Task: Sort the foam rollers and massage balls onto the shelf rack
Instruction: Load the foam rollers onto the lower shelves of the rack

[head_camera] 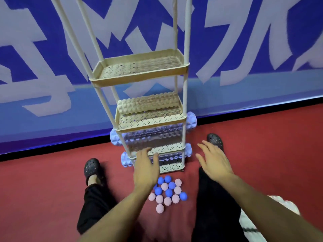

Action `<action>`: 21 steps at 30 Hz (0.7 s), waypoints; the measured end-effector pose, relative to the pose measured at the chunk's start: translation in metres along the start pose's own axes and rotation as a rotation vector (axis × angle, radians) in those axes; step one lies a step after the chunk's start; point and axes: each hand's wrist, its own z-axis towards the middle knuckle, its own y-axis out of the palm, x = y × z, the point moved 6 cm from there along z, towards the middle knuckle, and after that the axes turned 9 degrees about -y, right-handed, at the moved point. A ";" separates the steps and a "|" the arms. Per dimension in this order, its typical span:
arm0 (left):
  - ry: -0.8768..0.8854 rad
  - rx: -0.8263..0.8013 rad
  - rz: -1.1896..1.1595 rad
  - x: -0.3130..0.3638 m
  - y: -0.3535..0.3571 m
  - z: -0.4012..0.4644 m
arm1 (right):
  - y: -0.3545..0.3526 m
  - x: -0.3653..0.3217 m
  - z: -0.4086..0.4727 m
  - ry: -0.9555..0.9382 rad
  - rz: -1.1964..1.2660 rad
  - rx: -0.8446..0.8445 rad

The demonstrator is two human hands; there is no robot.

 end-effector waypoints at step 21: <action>0.426 -0.471 0.552 0.042 0.274 -0.170 | 0.110 0.192 -0.339 1.078 0.514 -0.267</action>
